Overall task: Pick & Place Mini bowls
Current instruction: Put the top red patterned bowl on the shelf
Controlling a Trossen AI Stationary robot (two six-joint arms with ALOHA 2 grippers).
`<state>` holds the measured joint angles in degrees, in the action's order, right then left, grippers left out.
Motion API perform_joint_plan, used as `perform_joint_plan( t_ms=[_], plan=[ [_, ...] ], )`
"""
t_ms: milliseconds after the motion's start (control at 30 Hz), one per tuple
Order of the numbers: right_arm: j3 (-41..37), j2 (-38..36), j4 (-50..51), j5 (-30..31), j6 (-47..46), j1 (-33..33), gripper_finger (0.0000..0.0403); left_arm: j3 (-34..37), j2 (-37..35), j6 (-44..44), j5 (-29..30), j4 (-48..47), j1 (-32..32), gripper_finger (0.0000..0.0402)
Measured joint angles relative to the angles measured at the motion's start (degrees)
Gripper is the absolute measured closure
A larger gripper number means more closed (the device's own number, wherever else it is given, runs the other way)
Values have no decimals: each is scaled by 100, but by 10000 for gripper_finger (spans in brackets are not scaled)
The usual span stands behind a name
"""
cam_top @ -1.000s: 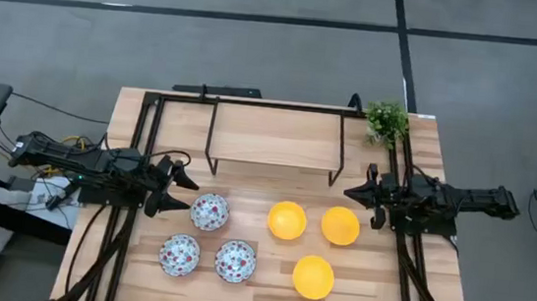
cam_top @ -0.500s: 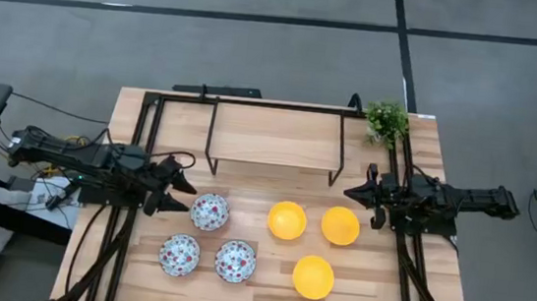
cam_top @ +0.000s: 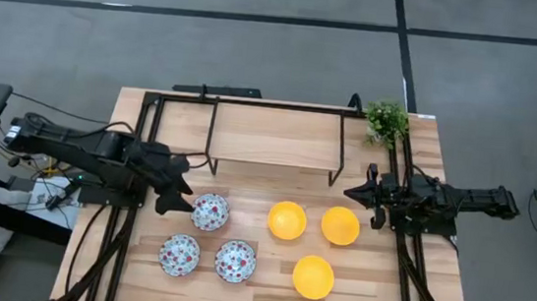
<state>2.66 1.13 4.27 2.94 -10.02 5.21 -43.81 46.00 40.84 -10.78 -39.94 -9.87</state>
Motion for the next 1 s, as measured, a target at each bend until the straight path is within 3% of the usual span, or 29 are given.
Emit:
perform_joint_plan(
  t_ms=[200, 433, 733, 1000],
  plan=[
    [0, 0, 0, 0, 0, -2, 403, -315, 300, 149, 35, -250, 2, 46],
    [0, 0, 0, 2, 0, -2, 403, -299, 326, 782, 672, -1055, 0, 46],
    [0, 1, 2, 2, 0, -2, 403, 271, 481, 1508, 908, -848, 1, 46],
    [0, 1, 2, 4, 0, -2, 403, 651, 553, 1558, 914, -676, 0, 46]
  ],
)
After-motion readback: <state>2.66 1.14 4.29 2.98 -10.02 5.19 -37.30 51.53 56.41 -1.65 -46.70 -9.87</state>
